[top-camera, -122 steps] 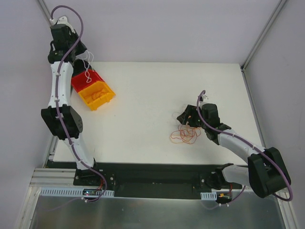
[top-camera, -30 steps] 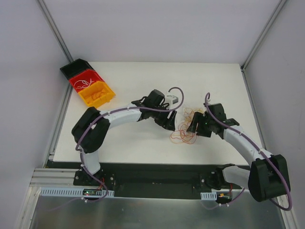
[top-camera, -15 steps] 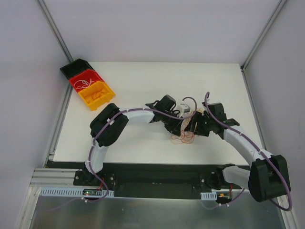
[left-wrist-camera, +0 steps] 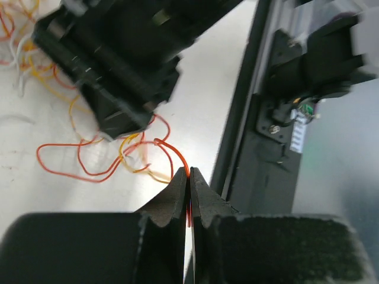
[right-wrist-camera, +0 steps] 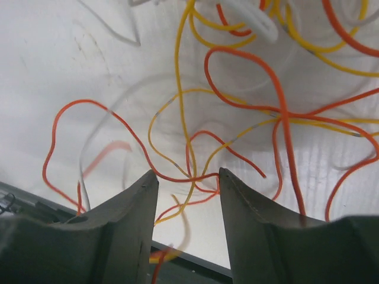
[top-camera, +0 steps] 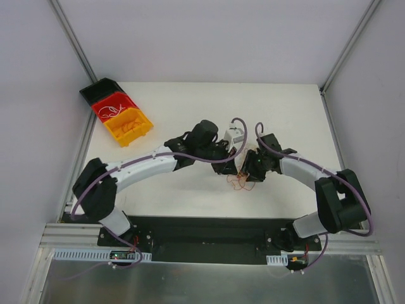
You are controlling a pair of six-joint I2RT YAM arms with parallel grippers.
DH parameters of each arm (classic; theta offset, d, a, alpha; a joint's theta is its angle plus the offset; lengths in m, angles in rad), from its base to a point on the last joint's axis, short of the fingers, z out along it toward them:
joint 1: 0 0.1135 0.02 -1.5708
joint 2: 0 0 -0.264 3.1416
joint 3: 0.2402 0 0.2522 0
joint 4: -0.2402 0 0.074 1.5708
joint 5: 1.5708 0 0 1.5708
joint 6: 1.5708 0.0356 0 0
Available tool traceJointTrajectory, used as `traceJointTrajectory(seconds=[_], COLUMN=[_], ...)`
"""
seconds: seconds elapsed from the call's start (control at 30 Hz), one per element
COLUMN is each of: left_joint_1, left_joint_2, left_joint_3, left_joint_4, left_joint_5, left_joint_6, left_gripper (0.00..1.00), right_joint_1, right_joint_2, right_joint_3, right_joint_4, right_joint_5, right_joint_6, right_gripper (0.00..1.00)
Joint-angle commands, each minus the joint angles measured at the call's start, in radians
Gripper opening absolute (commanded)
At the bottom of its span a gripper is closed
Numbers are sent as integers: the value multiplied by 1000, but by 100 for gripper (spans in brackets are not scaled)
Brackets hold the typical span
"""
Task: Untangle the cables
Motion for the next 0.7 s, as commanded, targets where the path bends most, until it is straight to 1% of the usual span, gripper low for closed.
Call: traceJointTrajectory(seconds=[0.0, 0.07, 0.13, 0.17, 0.2, 0.27, 0.33, 0.4, 0.43, 0.5, 0.57, 0.6, 0.67], left_joint_1=[-29, -31, -31, -31, -28, -11, 24, 33, 33, 46, 76, 113, 190], left_joint_2=[-210, -315, -420, -467, -498, -534, -519, -486, -474, -440, -429, -428, -425], left_joint_3=[-2, 22, 74, 122, 172, 301, 477, 626, 677, 769, 831, 852, 888], left_joint_4=[-8, -53, -122, -181, -241, -353, -476, -574, -603, -656, -691, -702, -709], left_joint_5=[-50, -134, -206, -269, -353, -497, -571, -639, -662, -720, -766, -759, -688], left_joint_6=[-50, -55, -26, -9, -3, -14, -20, -18, -14, -9, 0, -1, -15], left_gripper=[0, 0, 0, 0, 0, 0, 0, 0, 0, 0, 0, 0, 0], right_joint_1=[25, 16, -5, -21, -41, -79, -123, -140, -145, -145, -150, -154, -153], right_joint_2=[40, 50, 69, 83, 94, 115, 140, 154, 155, 145, 123, 108, 88], right_joint_3=[62, 75, 90, 93, 96, 99, 99, 113, 118, 121, 118, 115, 101], right_joint_4=[18, 1, -9, -12, -13, -12, 0, 3, 9, 17, 7, 15, 79], right_joint_5=[145, 194, 214, 224, 227, 231, 189, 166, 159, 156, 185, 179, 135], right_joint_6=[161, 195, 202, 199, 195, 182, 173, 161, 153, 135, 120, 98, 55], right_gripper=[46, 39, 28, 23, 20, 17, 14, 14, 14, 14, 15, 17, 24])
